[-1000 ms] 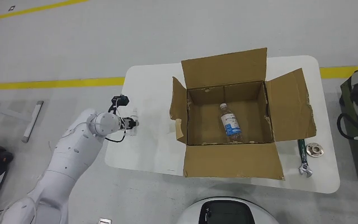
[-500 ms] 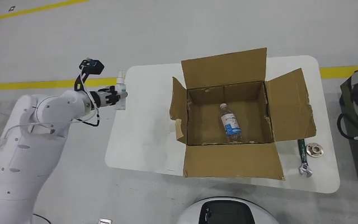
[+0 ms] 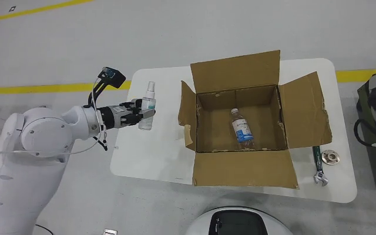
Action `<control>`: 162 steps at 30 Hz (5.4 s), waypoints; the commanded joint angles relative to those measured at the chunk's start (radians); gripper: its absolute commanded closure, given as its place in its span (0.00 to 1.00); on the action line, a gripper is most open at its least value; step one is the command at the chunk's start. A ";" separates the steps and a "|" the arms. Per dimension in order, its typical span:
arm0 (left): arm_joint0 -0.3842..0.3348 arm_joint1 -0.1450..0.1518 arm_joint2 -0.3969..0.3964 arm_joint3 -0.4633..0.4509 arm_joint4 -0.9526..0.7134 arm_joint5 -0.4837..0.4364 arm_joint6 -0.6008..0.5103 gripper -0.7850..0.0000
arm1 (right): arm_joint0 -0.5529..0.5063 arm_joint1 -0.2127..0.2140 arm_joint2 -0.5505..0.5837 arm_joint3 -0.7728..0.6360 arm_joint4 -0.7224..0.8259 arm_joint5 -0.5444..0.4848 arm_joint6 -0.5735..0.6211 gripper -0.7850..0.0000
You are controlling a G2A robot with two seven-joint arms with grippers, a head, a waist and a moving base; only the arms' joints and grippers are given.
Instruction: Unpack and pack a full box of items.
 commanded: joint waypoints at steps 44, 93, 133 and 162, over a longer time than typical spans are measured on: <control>-0.457 -0.300 0.547 0.176 -0.306 0.150 0.086 1.00 | 0.000 0.000 0.000 0.000 0.000 0.000 0.000 0.95; -0.511 -0.629 0.821 0.538 -0.370 0.525 0.236 1.00 | 0.000 0.000 0.000 0.000 0.000 0.000 0.000 0.94; -0.507 -0.849 0.875 0.792 -0.006 0.711 0.045 0.00 | 0.000 0.000 0.000 0.000 0.000 0.000 0.000 0.00; -0.218 -0.540 0.204 0.056 0.368 0.498 0.037 0.00 | -0.126 0.052 0.228 -0.045 -0.109 -0.221 0.721 0.00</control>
